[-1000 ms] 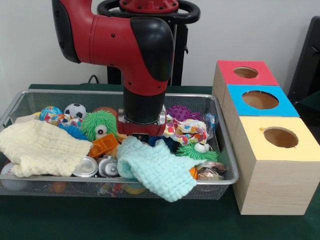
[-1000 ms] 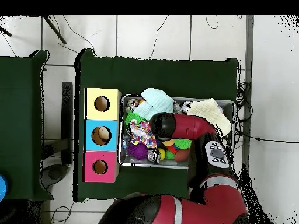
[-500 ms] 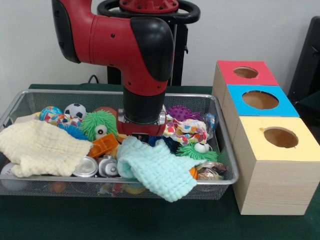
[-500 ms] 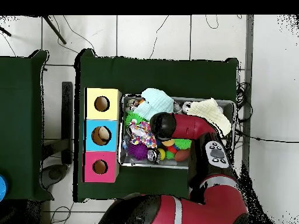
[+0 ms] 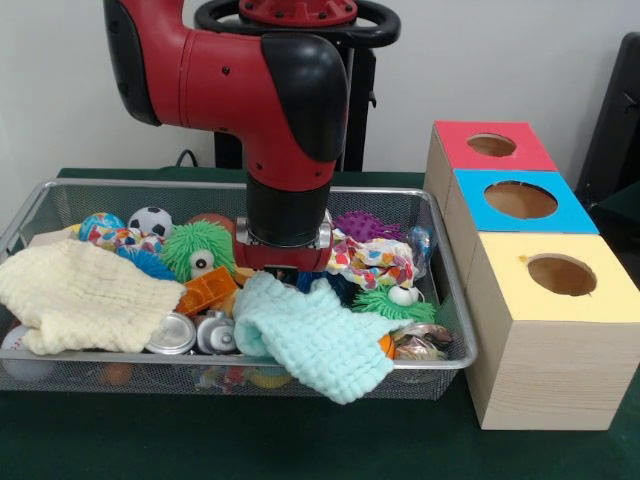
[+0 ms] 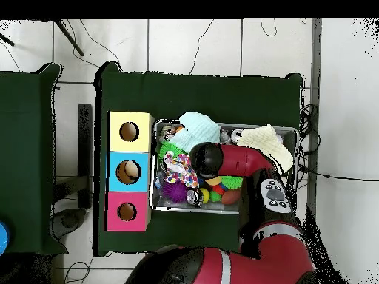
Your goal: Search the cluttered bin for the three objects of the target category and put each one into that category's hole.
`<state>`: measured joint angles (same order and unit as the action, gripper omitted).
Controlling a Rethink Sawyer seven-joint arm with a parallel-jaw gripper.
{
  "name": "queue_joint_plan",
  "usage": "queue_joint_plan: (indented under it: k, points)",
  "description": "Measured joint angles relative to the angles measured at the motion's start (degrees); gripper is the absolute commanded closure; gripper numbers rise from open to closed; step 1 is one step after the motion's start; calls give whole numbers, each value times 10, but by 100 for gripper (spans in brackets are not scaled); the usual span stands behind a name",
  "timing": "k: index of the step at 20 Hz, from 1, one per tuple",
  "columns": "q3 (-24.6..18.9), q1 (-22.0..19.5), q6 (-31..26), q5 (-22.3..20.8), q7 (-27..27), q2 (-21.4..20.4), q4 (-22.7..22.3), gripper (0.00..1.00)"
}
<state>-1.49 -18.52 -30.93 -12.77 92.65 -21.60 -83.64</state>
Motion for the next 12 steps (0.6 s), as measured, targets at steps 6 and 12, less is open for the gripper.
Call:
queue_joint_plan:
  k: [6, 12]
  points:
    - [0, 0, 0, 0, 0, -5, -3, 100]
    - [0, -1, 0, 0, 0, -16, -11, 100]
